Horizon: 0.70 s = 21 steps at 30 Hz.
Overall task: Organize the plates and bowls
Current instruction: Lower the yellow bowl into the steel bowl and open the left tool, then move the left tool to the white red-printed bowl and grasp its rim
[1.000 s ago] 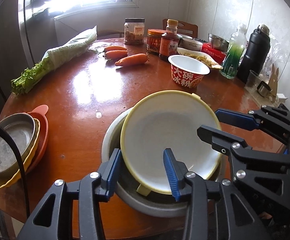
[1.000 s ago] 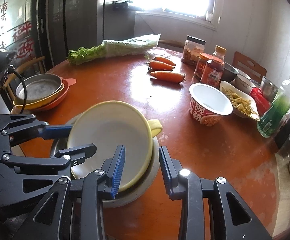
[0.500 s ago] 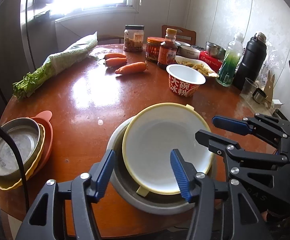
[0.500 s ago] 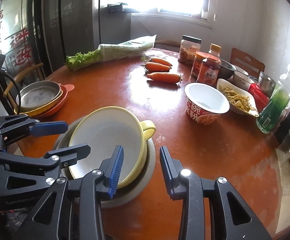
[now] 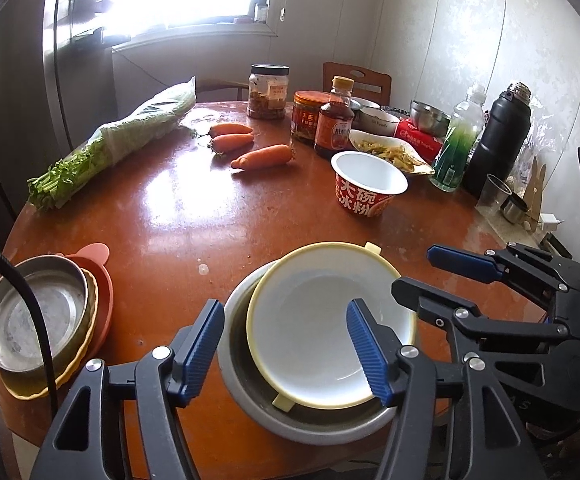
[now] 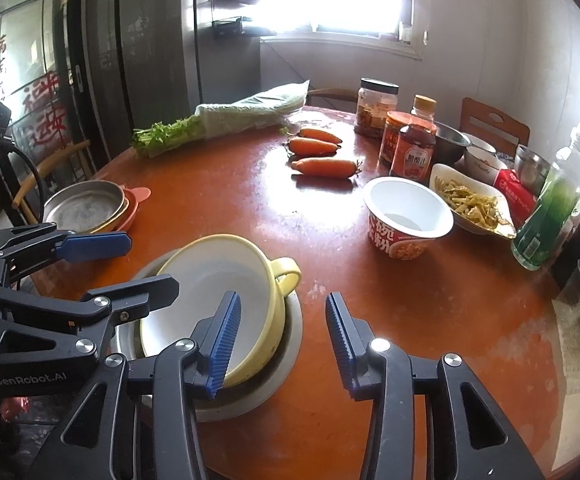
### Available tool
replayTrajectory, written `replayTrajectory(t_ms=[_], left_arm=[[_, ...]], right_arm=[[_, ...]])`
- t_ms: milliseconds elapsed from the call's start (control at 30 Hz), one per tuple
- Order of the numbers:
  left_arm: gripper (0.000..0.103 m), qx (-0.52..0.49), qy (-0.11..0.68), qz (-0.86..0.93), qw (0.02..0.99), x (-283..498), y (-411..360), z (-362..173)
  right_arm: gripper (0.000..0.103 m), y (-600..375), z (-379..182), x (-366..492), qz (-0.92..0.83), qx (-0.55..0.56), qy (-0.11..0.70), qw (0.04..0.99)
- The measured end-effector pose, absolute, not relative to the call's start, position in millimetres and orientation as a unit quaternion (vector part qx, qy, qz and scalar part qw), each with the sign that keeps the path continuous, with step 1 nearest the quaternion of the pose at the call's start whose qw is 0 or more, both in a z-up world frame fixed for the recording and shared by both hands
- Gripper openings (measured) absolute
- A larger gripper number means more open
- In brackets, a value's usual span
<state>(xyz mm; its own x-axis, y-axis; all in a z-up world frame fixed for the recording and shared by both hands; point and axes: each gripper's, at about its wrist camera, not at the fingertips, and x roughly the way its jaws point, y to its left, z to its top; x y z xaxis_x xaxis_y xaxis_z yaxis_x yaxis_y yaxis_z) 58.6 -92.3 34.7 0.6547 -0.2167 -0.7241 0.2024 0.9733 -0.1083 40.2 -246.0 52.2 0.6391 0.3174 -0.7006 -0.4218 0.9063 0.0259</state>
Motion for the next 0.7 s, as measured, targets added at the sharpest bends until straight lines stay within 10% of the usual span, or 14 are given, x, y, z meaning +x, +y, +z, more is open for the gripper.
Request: replayTrajectory(t_ms=[700], left_arm=[[0.073,-0.004,0.376,-0.121,0.919,130.8,-120.8,79.7]], right_arm=[[0.068,-302.9,91.6,72.4,0.144,-0.018,0.330,0.933]])
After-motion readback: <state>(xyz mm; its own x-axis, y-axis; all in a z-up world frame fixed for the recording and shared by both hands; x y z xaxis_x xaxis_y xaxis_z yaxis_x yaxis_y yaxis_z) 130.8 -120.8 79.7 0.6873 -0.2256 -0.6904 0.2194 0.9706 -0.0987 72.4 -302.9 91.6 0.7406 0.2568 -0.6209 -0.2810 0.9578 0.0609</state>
